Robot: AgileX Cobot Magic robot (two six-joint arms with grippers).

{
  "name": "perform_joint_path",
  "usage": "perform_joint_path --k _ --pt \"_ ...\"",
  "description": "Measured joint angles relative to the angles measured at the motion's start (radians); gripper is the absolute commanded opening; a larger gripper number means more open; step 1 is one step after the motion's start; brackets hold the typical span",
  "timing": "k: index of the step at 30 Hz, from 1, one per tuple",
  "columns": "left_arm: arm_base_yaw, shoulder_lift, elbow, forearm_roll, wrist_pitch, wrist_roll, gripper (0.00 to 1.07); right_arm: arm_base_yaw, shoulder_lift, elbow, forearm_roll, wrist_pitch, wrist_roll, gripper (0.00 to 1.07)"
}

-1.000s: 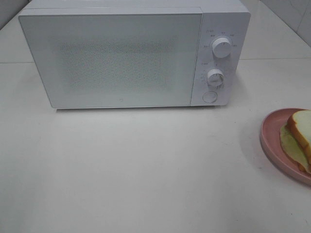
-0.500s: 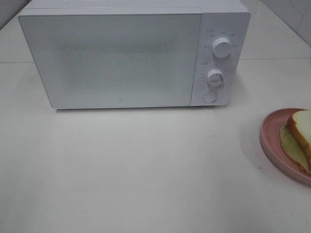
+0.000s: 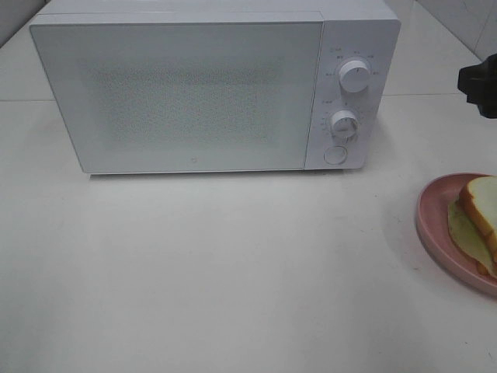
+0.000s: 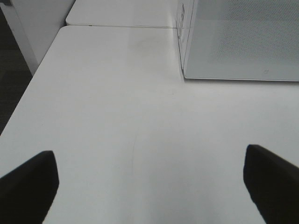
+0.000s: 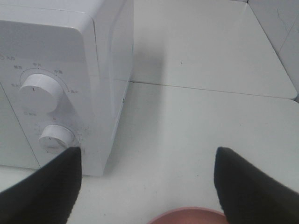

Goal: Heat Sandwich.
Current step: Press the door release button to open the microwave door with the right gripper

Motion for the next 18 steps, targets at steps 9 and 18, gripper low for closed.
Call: perform_joint_path --k 9,18 --pt "0.000 0.000 0.000 0.000 0.000 0.000 1.03 0.014 0.110 0.061 0.031 -0.257 0.015 0.76" --pt "0.000 0.000 0.000 0.000 0.000 0.000 1.03 0.172 0.225 0.178 0.284 -0.522 -0.131 0.76"
